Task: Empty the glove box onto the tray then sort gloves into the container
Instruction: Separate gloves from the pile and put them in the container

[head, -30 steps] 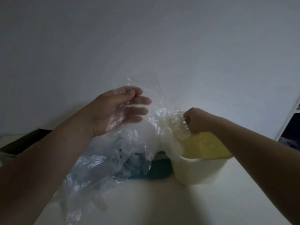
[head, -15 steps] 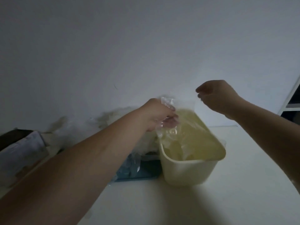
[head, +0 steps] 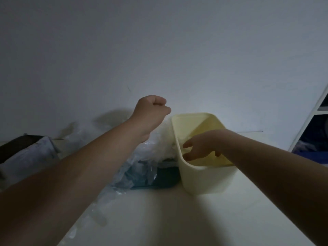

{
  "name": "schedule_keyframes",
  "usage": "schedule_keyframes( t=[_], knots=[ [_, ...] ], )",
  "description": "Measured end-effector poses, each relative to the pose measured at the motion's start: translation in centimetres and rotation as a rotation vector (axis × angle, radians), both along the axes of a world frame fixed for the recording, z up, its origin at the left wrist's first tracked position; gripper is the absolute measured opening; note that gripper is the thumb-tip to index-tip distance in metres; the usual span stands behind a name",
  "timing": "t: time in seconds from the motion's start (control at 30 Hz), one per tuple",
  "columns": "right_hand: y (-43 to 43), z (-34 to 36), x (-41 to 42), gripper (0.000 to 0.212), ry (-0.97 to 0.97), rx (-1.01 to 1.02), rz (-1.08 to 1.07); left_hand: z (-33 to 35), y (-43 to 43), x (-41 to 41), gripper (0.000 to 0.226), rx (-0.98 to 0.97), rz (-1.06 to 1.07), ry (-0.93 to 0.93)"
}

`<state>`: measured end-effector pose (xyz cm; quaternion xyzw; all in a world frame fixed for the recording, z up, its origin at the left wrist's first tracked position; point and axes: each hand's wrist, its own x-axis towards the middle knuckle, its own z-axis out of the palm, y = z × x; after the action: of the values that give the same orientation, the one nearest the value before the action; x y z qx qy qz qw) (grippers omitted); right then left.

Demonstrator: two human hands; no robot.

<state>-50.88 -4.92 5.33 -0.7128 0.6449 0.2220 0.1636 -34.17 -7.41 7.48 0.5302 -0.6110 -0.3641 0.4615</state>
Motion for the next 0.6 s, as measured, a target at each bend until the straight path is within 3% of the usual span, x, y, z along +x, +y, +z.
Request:
schedule_keyframes(
  t=[0.13, 0.3, 0.43, 0.53, 0.6],
  knots=[
    [-0.2, 0.2, 0.7, 0.061, 0.061, -0.064, 0.053, -0.1, 2.4, 3.5, 0.020, -0.046, -0.049, -0.066],
    [-1.5, 1.5, 1.5, 0.024, -0.143, -0.514, 0.005, -1.3, 5.5, 8.7, 0.009, -0.064, -0.073, -0.266],
    [1.2, 2.7, 6.1, 0.025, -0.298, -0.871, 0.080, -3.1, 6.8, 13.1, 0.011, -0.099, -0.058, -0.529],
    [3.8, 1.6, 10.6, 0.026, -0.575, -0.783, 0.191, -4.2, 7.6, 16.4, 0.003, -0.059, -0.066, -0.759],
    [4.8, -0.1, 13.2, 0.024, -0.670, -0.594, 0.201, -4.8, 8.8, 18.3, 0.031, 0.022, -0.080, -0.930]
  ],
)
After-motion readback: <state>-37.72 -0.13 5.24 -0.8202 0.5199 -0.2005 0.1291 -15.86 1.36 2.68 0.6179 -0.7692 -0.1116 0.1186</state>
